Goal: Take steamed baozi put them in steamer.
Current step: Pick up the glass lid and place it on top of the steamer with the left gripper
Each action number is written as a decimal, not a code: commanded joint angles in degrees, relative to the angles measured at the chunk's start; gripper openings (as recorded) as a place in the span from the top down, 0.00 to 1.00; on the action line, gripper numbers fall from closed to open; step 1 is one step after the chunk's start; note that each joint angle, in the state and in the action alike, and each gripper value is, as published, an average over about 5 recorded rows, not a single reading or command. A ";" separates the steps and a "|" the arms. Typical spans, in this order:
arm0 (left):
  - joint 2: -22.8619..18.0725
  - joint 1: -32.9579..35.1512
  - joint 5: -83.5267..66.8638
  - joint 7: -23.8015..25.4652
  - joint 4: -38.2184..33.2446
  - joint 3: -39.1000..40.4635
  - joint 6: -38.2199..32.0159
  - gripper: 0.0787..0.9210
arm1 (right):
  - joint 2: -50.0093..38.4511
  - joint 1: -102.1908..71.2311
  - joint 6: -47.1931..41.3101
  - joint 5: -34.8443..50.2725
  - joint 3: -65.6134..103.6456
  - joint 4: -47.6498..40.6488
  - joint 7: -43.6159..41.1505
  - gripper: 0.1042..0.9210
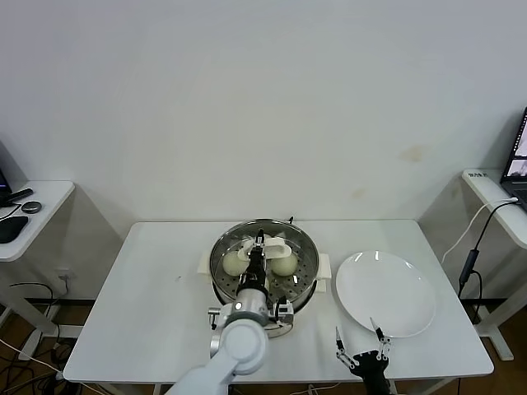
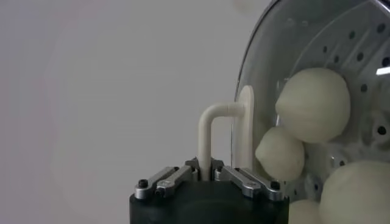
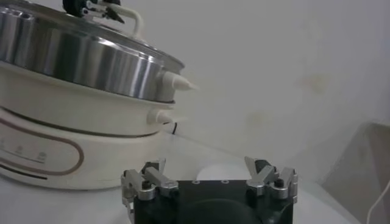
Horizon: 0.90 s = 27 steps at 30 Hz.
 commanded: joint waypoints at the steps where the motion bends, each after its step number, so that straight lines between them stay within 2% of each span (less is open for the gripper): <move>1: 0.32 1.73 -1.23 -1.60 -2.83 -0.54 -0.28 0.80 | 0.00 -0.05 0.02 -0.01 -0.06 0.15 -0.09 0.12; 7: 4.21 7.45 -11.53 -5.64 -12.49 -2.59 -0.27 0.59 | -0.14 -0.33 0.03 -0.04 0.16 0.38 -0.23 0.12; 14: 9.54 19.85 -48.96 -17.62 -28.40 -11.99 -3.50 0.36 | -0.25 -0.60 -0.19 -0.17 0.42 0.58 -0.39 0.12; 17: 9.72 28.51 -65.96 -22.37 -32.47 -20.28 -11.28 0.25 | -0.30 -0.66 -0.36 -0.18 0.21 0.70 -0.49 0.12; 20: 8.17 39.78 -80.85 -25.58 -34.67 -31.04 -25.14 0.16 | -0.39 -0.73 -0.57 0.26 0.02 0.85 -0.67 0.12; 22: 7.02 46.38 -86.96 -27.10 -35.02 -36.50 -32.58 0.13 | -0.61 -0.79 -0.82 1.00 -0.06 1.00 -0.85 0.12; 27: 4.92 55.58 -95.23 -26.57 -31.45 -42.61 -41.70 0.12 | -3.07 -1.97 -2.43 5.20 -0.83 2.42 -2.06 0.12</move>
